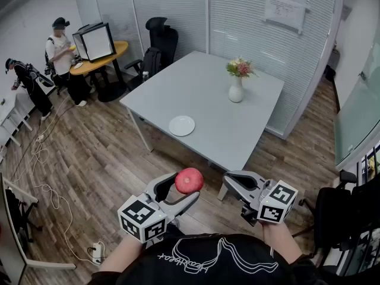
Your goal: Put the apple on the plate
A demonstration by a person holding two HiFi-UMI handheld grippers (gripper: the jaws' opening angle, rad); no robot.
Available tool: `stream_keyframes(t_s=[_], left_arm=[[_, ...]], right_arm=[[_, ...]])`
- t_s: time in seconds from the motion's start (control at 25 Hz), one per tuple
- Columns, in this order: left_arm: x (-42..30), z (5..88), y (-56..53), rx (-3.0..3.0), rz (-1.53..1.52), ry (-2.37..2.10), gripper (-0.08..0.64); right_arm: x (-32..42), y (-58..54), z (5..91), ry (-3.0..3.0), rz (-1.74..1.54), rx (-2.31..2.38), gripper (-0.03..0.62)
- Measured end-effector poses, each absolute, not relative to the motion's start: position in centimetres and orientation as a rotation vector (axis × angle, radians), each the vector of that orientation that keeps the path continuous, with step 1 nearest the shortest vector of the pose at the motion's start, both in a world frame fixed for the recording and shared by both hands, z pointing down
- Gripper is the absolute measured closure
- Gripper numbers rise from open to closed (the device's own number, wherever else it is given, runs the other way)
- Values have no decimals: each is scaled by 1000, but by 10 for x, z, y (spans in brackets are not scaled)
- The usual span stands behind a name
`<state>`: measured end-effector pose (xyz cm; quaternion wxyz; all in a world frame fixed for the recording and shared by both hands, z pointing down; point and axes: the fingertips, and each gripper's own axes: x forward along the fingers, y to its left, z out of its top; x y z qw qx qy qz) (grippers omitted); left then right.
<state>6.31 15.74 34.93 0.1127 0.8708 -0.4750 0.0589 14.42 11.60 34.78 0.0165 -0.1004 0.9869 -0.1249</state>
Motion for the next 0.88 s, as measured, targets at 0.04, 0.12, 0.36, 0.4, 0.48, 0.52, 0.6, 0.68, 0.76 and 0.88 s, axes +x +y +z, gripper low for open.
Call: stream_keyframes(t_s=[0.04,0.12,0.36,0.4,0.48,0.52,0.6,0.68,0.76,0.88], left_arm=[[65,347,159,2560,172,-1394,238],[68,343,162,2569,172,-1396,236],[70,336,165,2583,172,-1407,238],[71,335,165,2587,173,-1408,238],[71,336,164,2593,178,-1408,238],[70,337,163,2593,180,-1409,238],[66,339,160,2589,176,-1412,238],[60,341,155,2583,167,-1411,238],[53,344,149,2577,163,-1408,238],[46,348,134,2570,147,-1396,238]], right_arm=[[145,118,345,3069,-381,-309,583],[146,121,341,3070,-368,-304,584],[148,124,336,3074,-348,-295,583],[148,124,336,3073,-349,-296,583],[147,121,337,3066,-349,-304,583],[146,119,337,3060,-349,-309,583],[144,115,337,3049,-354,-316,583],[138,109,338,3042,-367,-320,583],[131,104,342,3046,-384,-323,583],[125,92,350,3053,-412,-337,583]])
